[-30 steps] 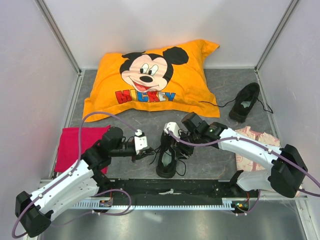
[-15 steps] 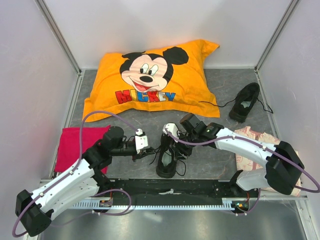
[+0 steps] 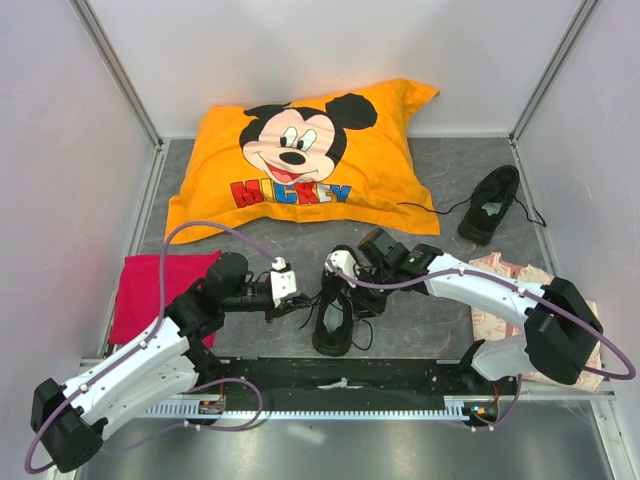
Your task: Tie the shoes
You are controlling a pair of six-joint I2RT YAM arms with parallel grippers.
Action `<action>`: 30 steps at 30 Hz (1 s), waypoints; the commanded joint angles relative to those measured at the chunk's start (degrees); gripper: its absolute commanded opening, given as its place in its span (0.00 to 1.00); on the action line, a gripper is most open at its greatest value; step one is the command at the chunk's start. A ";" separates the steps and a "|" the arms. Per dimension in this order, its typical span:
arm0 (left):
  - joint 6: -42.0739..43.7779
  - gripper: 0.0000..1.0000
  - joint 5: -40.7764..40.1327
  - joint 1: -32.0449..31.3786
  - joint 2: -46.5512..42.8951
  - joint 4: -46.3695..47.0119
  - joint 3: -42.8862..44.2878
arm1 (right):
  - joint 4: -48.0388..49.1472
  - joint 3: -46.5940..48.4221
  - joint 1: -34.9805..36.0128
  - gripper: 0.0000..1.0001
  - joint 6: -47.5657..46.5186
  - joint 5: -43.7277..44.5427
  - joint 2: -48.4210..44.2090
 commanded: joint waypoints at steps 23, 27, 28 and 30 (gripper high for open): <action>-5.43 0.55 -3.86 -5.21 5.96 24.39 -4.32 | 8.02 4.83 -1.47 0.00 14.64 1.02 -6.03; -8.33 0.55 -6.85 -6.80 7.89 28.09 -6.34 | 11.10 4.48 -1.91 0.00 18.44 1.37 -6.65; -8.86 0.55 -7.47 -7.06 8.33 28.71 -6.69 | 12.06 4.39 -1.91 0.00 19.05 1.28 -6.73; -9.74 0.55 -9.84 -7.68 8.95 30.55 -6.96 | 12.77 4.04 -1.91 0.00 20.20 0.23 -6.65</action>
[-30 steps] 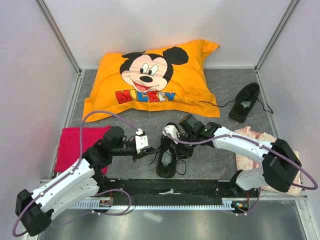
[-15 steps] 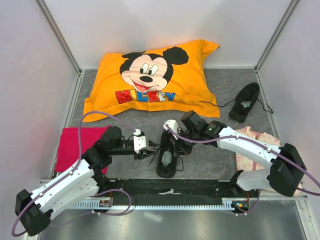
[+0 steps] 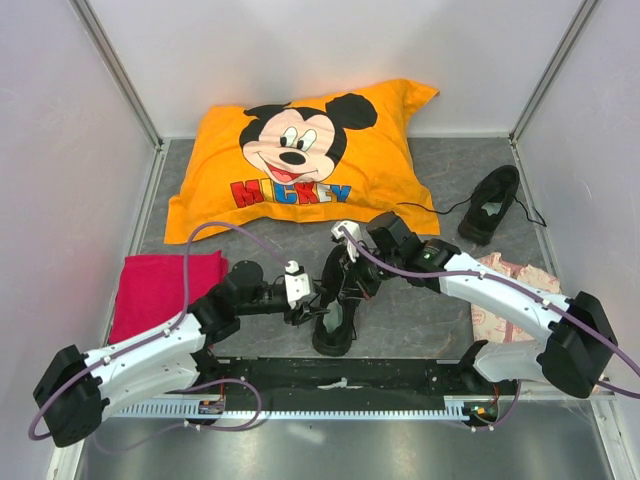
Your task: Tie the shoes
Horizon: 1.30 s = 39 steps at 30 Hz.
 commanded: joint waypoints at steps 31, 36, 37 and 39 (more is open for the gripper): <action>-9.82 0.54 -11.14 -5.32 6.40 17.43 -2.66 | 16.52 -5.08 -0.25 0.00 18.51 0.08 -3.16; -11.66 0.54 -11.85 -5.32 7.45 17.69 -2.22 | 19.77 -7.11 -0.16 0.00 22.74 1.48 -3.33; -12.01 0.54 -12.37 -5.32 7.63 17.69 -2.14 | 20.13 -7.37 -0.16 0.00 23.44 1.83 -3.42; -12.98 0.52 -13.34 -5.32 8.15 17.61 -1.96 | 21.36 -7.99 -0.16 0.00 25.03 1.84 -3.42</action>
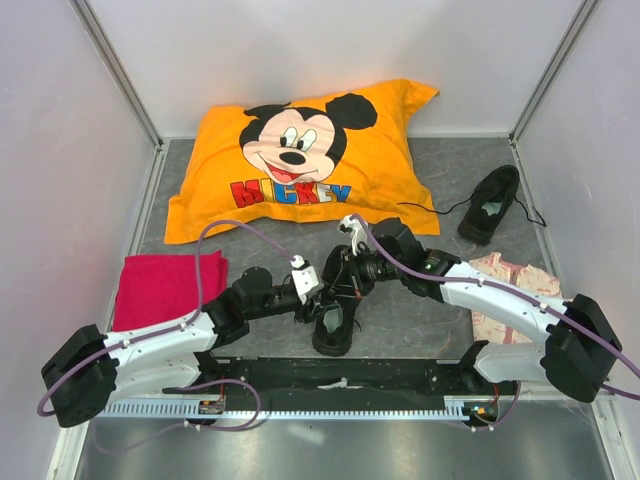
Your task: Tie the shoes
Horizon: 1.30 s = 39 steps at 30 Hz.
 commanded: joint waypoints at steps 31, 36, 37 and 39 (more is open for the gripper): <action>4.46 0.02 -2.75 -0.32 0.09 -1.37 0.93 | -8.58 4.78 -5.74 0.27 -21.99 -10.77 -2.18; 4.72 0.02 -2.75 -0.32 0.27 -1.46 1.19 | -11.14 5.05 -5.65 0.43 -22.70 -14.37 -1.04; 4.81 0.02 -2.75 -0.32 0.27 -1.37 1.19 | -11.14 5.05 -5.65 0.42 -22.61 -14.46 -0.95; 4.89 0.02 -2.48 -0.32 0.35 -1.46 1.10 | -10.88 5.22 -5.39 0.42 -22.61 -14.72 0.10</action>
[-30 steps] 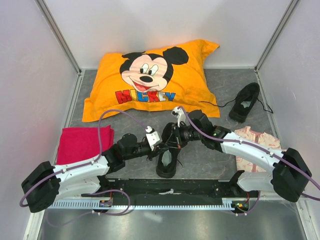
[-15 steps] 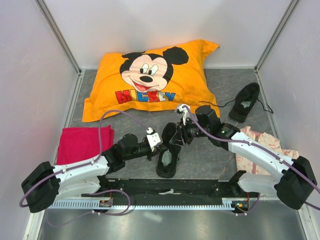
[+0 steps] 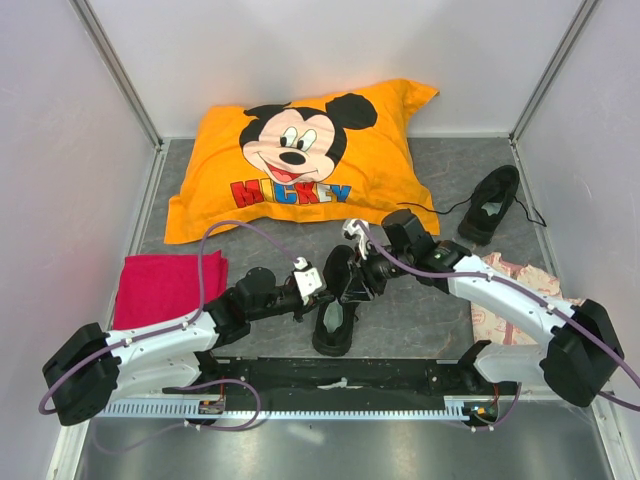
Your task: Tie the shoes
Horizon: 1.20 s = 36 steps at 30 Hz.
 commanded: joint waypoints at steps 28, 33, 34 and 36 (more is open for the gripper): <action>-3.33 0.25 1.58 -0.21 -0.30 2.77 1.63 | 10.11 2.26 0.73 0.00 13.61 0.80 4.74; -3.94 0.37 2.91 -0.21 -1.18 3.12 0.84 | 13.19 0.06 0.73 0.00 17.13 4.06 3.69; -4.12 0.38 2.90 -0.21 -1.35 3.12 0.84 | 13.63 -0.30 0.73 0.00 17.66 4.68 3.51; -5.08 0.40 2.73 -0.21 -1.53 3.21 0.75 | 15.47 -1.26 0.82 0.00 19.77 6.00 2.98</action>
